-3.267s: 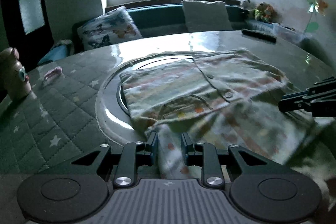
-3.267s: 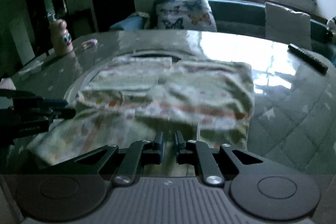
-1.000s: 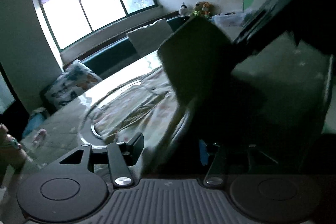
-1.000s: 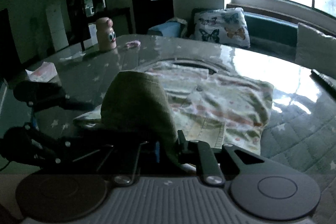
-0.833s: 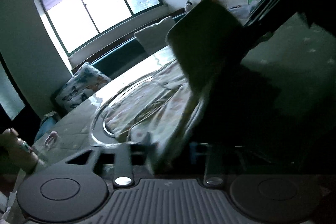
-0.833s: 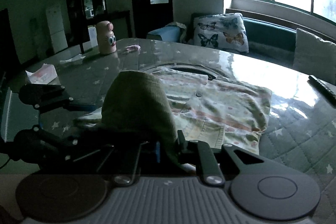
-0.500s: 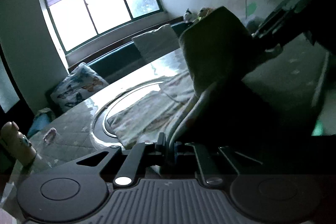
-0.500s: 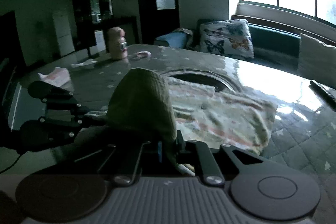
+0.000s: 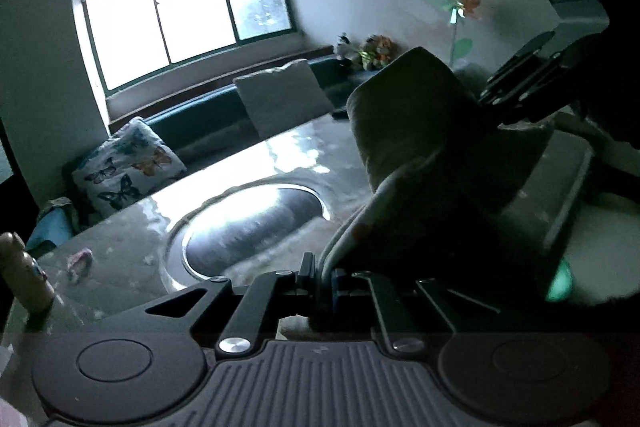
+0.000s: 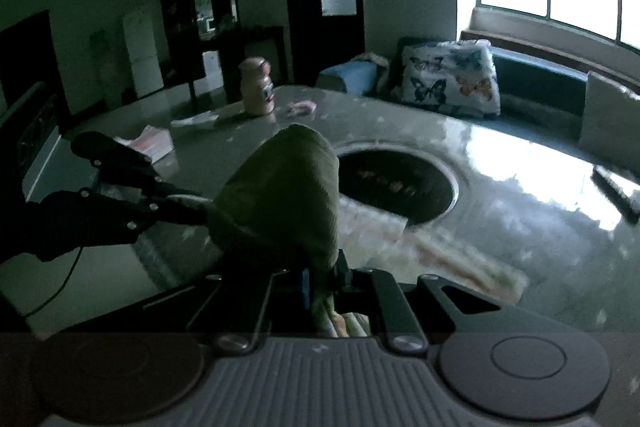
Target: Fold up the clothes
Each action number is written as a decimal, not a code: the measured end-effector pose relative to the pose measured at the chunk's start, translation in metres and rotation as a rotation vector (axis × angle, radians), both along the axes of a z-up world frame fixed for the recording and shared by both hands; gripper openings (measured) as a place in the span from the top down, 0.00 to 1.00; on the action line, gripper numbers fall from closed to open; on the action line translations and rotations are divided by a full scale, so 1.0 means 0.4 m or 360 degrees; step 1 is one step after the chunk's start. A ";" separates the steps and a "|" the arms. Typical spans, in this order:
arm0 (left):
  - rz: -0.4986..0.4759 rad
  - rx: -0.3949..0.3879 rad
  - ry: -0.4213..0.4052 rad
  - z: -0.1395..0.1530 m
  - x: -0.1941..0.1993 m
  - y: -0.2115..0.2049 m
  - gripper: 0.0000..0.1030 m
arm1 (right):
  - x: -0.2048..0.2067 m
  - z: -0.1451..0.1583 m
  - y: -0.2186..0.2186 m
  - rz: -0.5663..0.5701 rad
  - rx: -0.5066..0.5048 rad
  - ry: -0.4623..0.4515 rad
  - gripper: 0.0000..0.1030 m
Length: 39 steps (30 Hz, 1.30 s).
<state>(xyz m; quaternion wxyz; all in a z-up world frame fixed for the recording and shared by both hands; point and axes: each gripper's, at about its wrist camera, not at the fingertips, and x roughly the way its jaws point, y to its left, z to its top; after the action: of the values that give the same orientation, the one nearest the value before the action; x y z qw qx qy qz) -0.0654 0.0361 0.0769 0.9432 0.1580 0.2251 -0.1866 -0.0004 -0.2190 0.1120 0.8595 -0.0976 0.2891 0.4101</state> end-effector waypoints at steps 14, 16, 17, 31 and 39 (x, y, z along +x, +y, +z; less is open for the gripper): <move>0.0242 0.0016 0.0273 -0.134 0.395 0.025 0.92 | 0.381 -0.138 0.098 -0.0215 -0.0071 0.0149 0.91; 0.0279 0.0015 0.0325 -0.165 0.426 0.027 0.92 | 0.416 -0.188 0.107 -0.0275 -0.0057 0.0185 0.89; 0.0290 0.0014 0.0345 -0.177 0.436 0.027 0.91 | 0.429 -0.212 0.108 -0.0299 -0.0051 0.0196 0.89; 0.0461 -0.0032 0.0359 -0.203 0.481 0.065 0.75 | 0.345 -0.271 -0.012 -0.0577 0.0030 0.0095 0.71; 0.0559 -0.0051 0.0350 -0.191 0.466 0.093 0.75 | 0.350 -0.315 -0.077 -0.0781 0.0022 0.0182 0.85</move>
<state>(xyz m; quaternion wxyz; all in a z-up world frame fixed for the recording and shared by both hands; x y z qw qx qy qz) 0.1211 0.0733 0.0003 0.9333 0.0800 0.3479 -0.0389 0.1397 -0.2499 -0.0140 0.9162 0.0046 0.3495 0.1961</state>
